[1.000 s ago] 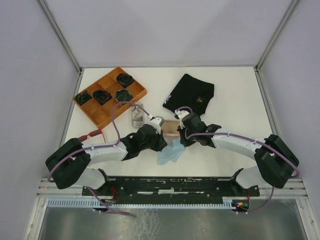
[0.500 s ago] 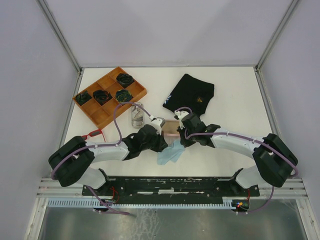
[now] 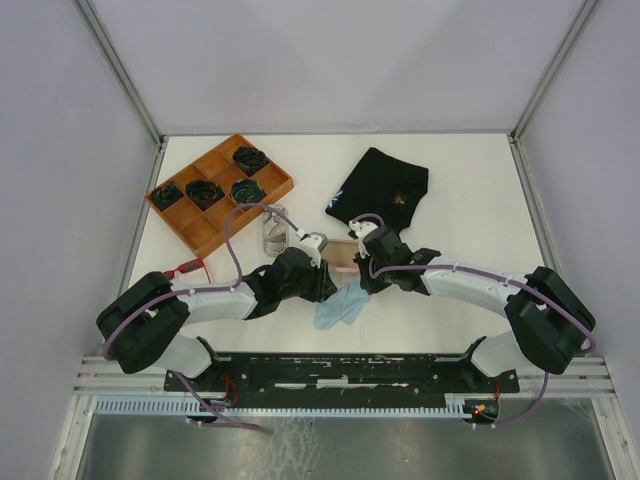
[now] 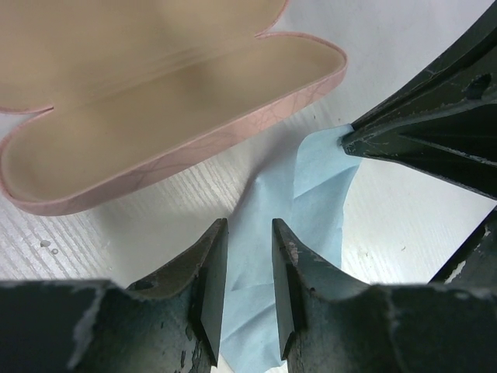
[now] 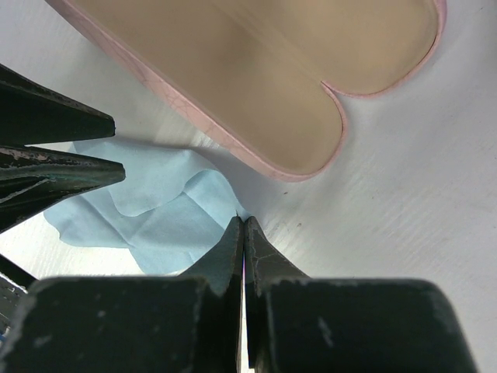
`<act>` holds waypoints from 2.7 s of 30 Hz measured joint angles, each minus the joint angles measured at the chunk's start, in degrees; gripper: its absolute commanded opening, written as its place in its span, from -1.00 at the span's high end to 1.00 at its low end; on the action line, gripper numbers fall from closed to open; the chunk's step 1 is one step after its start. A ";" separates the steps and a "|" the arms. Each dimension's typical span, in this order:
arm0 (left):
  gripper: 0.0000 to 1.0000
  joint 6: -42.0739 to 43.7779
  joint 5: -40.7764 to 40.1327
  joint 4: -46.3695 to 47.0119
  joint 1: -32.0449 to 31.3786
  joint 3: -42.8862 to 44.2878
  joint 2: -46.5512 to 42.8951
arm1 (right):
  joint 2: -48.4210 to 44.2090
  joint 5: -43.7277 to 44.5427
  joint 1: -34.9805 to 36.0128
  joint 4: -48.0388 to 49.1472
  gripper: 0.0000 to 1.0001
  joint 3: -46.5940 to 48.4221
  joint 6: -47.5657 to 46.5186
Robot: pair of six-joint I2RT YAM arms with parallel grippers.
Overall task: Organize the sunglasses
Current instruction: Adjust the glasses cleaning cloth at the center of the board, then fold the glasses cleaning cloth at the center of the board.
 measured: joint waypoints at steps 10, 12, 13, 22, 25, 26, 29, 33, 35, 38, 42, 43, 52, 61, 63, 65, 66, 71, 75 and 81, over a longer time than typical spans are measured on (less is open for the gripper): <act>0.25 1.92 1.64 0.52 0.00 -1.03 -0.17 | 0.00 0.02 0.00 0.00 1.00 0.00 0.02; 0.25 2.67 2.10 0.15 0.00 -1.20 -0.61 | 0.00 0.07 0.00 -0.02 1.00 0.00 0.04; 0.25 2.93 2.29 0.09 0.00 -1.27 -0.98 | 0.00 0.13 0.02 -0.02 1.00 0.00 0.09; 0.18 4.83 3.06 -0.96 -0.24 -1.38 -2.34 | 4.39 2.95 0.00 -1.38 1.00 1.22 1.46; 0.15 4.90 3.06 -1.09 -0.57 -1.38 -2.34 | 6.01 4.66 0.00 -2.01 1.00 1.95 2.14; 0.14 5.25 3.04 -1.18 -0.74 -1.38 -2.34 | 6.43 5.42 0.00 -2.36 1.00 2.25 2.49; 0.12 6.73 3.02 -1.73 -1.09 -1.36 -2.34 | 6.80 6.67 -0.20 -2.67 1.00 2.45 3.13; 0.14 8.26 2.86 -3.43 -2.47 -0.59 -2.29 | 7.52 6.71 -0.92 -2.56 1.00 2.84 3.80; 0.17 8.76 2.75 -3.87 -3.19 -0.07 -2.21 | 7.85 6.29 -1.27 -2.36 1.00 3.04 3.91; 0.17 9.42 2.56 -4.37 -3.96 0.46 -1.75 | 8.41 4.90 -1.62 -1.20 1.00 3.32 3.50; 0.17 9.99 2.47 -4.52 -4.20 1.03 -0.98 | 9.14 3.08 -1.90 0.04 1.00 3.67 2.60; 0.17 10.08 2.36 -4.61 -4.31 1.27 -0.68 | 9.38 2.75 -1.95 0.31 1.00 3.89 2.38; 0.15 11.89 0.39 -6.25 -5.57 2.51 1.09 | 11.78 -0.24 -2.14 1.55 1.00 6.01 0.83; 0.12 12.72 -1.38 -7.65 -7.32 2.82 2.47 | 11.93 -1.03 -2.25 1.64 1.00 6.12 0.57; 0.11 12.76 -1.92 -7.65 -7.56 3.26 2.82 | 11.93 -1.03 -2.25 1.64 1.00 6.12 0.55; 0.10 12.79 -2.34 -7.65 -7.80 3.63 3.17 | 11.93 -1.03 -2.29 1.64 1.00 6.12 0.55; 0.10 12.79 -2.58 -7.65 -7.89 3.72 3.26 | 11.93 -1.03 -2.29 1.64 1.00 6.12 0.55; 0.11 12.81 -4.22 -7.89 -8.22 4.37 3.87 | 11.93 -1.03 -2.29 1.64 1.00 6.12 0.55; 0.20 12.83 -5.62 -8.09 -8.28 4.61 4.15 | 11.93 -1.05 -2.29 1.64 1.00 6.12 0.55; 0.53 12.83 -7.74 -8.11 -8.41 4.61 4.39 | 11.93 -1.07 -2.29 1.64 1.00 6.12 0.55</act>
